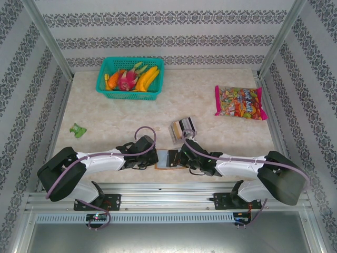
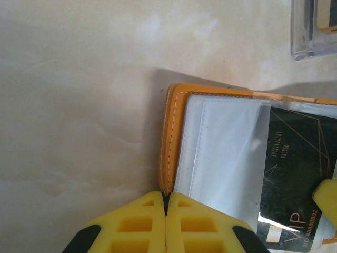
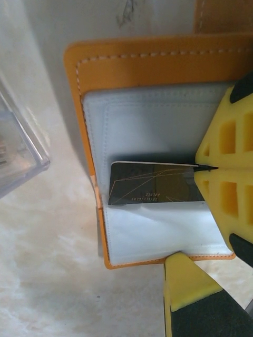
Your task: Put the credit cards into the card holder
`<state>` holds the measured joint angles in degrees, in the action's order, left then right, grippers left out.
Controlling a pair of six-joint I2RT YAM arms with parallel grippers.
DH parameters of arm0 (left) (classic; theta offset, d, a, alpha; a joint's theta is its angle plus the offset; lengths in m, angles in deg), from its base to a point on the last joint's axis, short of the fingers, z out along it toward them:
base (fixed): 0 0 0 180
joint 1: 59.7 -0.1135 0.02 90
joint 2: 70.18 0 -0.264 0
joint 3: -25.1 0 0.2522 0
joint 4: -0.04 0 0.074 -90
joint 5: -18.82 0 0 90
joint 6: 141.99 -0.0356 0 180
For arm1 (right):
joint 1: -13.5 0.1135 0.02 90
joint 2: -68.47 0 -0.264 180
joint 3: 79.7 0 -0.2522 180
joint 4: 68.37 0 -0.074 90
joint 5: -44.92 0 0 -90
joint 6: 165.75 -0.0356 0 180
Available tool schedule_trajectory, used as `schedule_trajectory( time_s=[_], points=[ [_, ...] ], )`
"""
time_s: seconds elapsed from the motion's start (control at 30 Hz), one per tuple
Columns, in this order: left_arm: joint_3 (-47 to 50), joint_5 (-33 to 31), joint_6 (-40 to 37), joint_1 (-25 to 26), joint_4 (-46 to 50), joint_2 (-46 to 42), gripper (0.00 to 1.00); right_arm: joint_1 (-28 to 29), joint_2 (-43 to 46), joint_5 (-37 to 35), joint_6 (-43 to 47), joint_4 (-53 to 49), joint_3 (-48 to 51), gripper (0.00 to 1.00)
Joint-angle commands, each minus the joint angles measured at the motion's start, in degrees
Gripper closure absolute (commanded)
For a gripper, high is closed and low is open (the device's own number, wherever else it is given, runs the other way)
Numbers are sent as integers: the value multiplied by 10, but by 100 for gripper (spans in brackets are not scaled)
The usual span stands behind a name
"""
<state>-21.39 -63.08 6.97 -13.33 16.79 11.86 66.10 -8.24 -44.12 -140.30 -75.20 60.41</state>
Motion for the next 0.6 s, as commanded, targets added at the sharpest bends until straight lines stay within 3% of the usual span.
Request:
schedule_trajectory(
  time_s=[0.0,0.27,0.57],
  points=[
    [6,8,3,-4,17,14,92,-9,-14,35,7,-30,-14,100],
    [5,7,2,-4,17,16,92,-42,-41,99,34,-1,-21,100],
    [6,5,2,-4,18,11,91,-30,-97,126,42,25,-62,100]
  ],
)
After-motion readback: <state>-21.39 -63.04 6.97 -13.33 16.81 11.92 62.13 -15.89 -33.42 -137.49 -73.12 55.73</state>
